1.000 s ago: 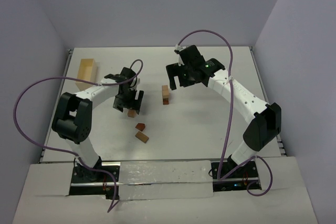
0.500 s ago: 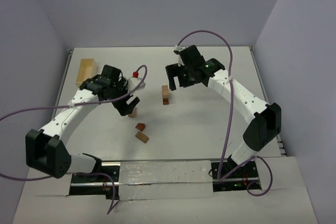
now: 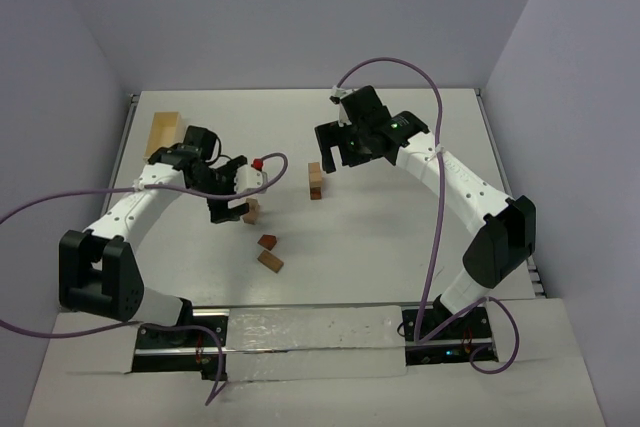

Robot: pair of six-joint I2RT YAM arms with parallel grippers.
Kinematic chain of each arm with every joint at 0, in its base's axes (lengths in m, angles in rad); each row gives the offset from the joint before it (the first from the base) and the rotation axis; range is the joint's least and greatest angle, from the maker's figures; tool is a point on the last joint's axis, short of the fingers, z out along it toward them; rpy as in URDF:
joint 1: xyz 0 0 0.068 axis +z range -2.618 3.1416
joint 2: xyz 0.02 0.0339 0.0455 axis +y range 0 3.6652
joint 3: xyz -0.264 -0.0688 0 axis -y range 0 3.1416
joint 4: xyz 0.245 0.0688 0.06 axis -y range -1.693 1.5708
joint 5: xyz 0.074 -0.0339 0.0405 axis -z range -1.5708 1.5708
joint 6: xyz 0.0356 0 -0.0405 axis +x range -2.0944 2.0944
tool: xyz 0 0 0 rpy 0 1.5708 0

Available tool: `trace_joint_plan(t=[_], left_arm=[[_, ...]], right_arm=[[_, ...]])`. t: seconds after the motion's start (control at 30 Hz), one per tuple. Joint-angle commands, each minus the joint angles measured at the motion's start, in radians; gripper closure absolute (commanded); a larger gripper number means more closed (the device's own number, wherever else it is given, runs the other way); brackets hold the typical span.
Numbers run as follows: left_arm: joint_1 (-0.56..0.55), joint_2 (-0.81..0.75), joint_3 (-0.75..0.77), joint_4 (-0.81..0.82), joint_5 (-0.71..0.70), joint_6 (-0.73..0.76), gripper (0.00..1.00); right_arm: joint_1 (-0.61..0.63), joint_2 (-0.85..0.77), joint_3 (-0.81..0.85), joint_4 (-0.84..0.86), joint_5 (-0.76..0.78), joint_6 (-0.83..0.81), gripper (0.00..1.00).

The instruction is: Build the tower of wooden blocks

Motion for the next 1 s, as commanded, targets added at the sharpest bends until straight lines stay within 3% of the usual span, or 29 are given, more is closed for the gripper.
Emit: trace_joint_plan(t=[0.0,0.43,0.97], left_arm=[[0.011,0.074,0.091,-0.081,0.138,0.225,0.02],[0.011,0.28,0.14,-0.039,0.108,0.256,0.01],[0.011,0.361,0.118,0.08,0.07,0.231,0.01]], right_arm=[[-0.011,-0.009,0.011,0.0,-0.01,-0.016,0.0],[-0.025,0.009,0.015,-0.009,-0.027,-0.02,0.0],[-0.032,0.034,0.027,-0.018,-0.049,-0.018,0.0]])
